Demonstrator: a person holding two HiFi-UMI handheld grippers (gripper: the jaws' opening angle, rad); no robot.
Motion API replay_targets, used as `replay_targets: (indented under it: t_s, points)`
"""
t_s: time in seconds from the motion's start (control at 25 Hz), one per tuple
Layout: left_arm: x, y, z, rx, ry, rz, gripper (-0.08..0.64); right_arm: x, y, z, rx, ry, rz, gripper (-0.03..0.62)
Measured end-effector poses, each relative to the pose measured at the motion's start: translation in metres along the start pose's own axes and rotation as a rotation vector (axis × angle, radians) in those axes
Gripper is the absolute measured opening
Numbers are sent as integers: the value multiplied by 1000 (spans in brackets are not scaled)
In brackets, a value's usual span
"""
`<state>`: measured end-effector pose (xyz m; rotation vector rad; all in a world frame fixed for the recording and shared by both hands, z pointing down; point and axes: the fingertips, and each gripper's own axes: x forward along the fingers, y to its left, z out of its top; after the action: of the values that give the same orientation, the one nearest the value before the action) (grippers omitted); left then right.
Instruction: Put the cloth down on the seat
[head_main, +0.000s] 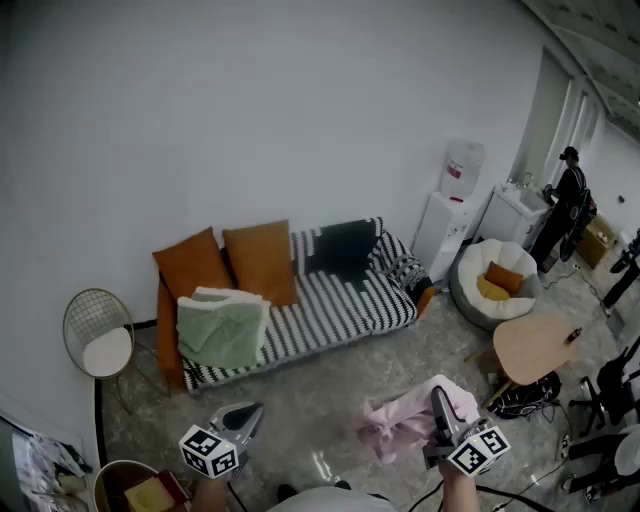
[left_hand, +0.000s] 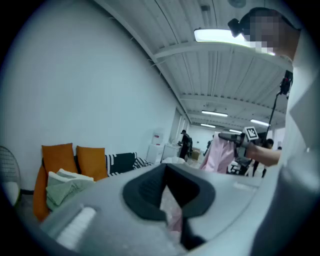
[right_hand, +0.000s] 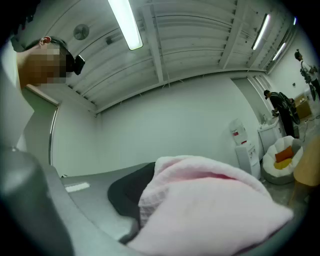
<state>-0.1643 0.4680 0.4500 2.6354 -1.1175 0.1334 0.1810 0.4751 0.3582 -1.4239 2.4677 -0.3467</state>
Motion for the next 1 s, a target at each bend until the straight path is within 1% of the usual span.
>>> replay_targets:
  t_s: [0.16,0.68,1.0]
  points:
    - [0,-2,0,-2,1,-5,0,-2,1,1,1,1,-2,25]
    - [-3,10,-4,-12,5,-12,0,0,13,-7,15,6,-11,25]
    - [-11,20,-12,-14,22,-24,0,2,23,-13,26,-2,-33,25]
